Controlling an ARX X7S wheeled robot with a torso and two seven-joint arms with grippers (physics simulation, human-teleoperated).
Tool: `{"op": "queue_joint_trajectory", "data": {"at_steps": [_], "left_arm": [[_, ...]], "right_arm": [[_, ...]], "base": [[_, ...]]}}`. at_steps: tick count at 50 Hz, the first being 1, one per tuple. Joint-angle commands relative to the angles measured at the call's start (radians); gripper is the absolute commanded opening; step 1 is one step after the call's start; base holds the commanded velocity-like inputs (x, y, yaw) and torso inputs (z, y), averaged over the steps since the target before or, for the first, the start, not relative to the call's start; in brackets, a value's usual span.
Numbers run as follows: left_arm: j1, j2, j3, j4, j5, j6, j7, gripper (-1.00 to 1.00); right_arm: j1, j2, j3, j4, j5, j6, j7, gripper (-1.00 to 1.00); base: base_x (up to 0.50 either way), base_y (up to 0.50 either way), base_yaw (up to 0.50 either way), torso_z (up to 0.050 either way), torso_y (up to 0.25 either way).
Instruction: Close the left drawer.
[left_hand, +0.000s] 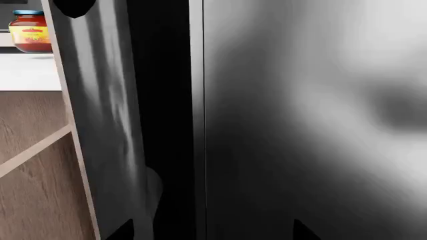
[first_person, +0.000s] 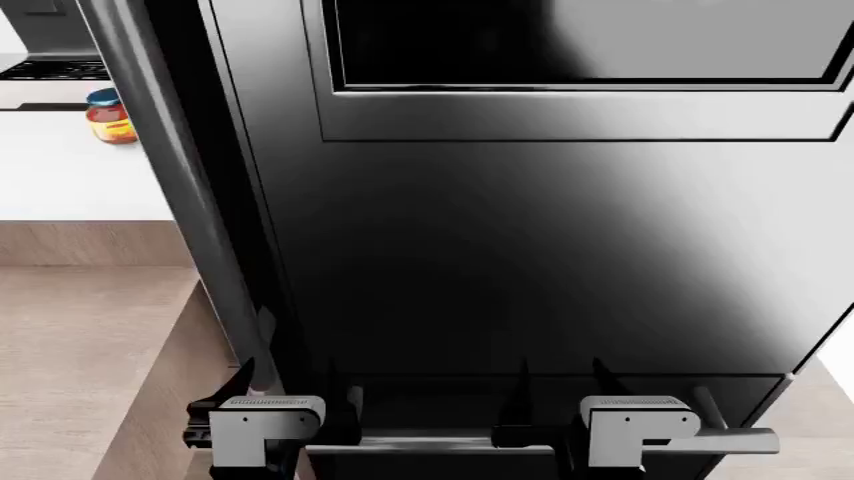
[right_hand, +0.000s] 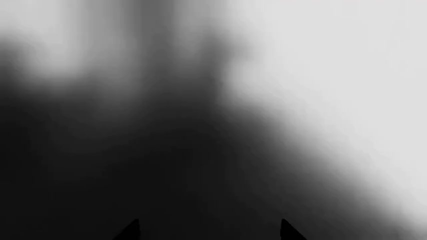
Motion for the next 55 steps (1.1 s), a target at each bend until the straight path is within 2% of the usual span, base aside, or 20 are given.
{"op": "queue_joint_trajectory", "data": {"at_steps": [1,9,24,31,39,55], "left_arm": [[-0.004,-0.015,0.016,-0.005,-0.02,0.002,-0.02,1.0],[-0.01,-0.038,0.043,-0.032,-0.026,0.031,-0.077,1.0],[0.014,-0.068,0.067,-0.018,-0.063,0.042,-0.105,1.0],[0.119,-0.102,0.054,0.084,-0.063,0.062,-0.125,1.0],[0.207,-0.131,0.058,0.148,-0.072,0.075,-0.125,1.0],[0.216,-0.147,0.073,0.153,-0.076,0.098,-0.137,1.0]], "right_arm": [[0.003,0.017,-0.024,0.005,0.006,-0.003,0.02,1.0],[0.005,0.04,-0.055,0.009,0.029,-0.005,0.051,1.0],[-0.027,0.063,-0.081,-0.021,0.051,-0.018,0.094,1.0],[-0.175,0.082,-0.097,-0.162,0.041,-0.027,0.122,1.0],[-0.228,0.091,-0.103,-0.199,0.031,-0.053,0.153,1.0],[-0.234,0.109,-0.127,-0.208,0.021,-0.049,0.183,1.0]], "base": [[0.0,0.0,0.0,0.0,0.0],[0.0,0.0,0.0,0.0,0.0],[0.0,0.0,0.0,0.0,0.0],[0.0,0.0,0.0,0.0,0.0],[0.0,0.0,0.0,0.0,0.0],[-0.49,0.0,0.0,0.0,0.0]]}}
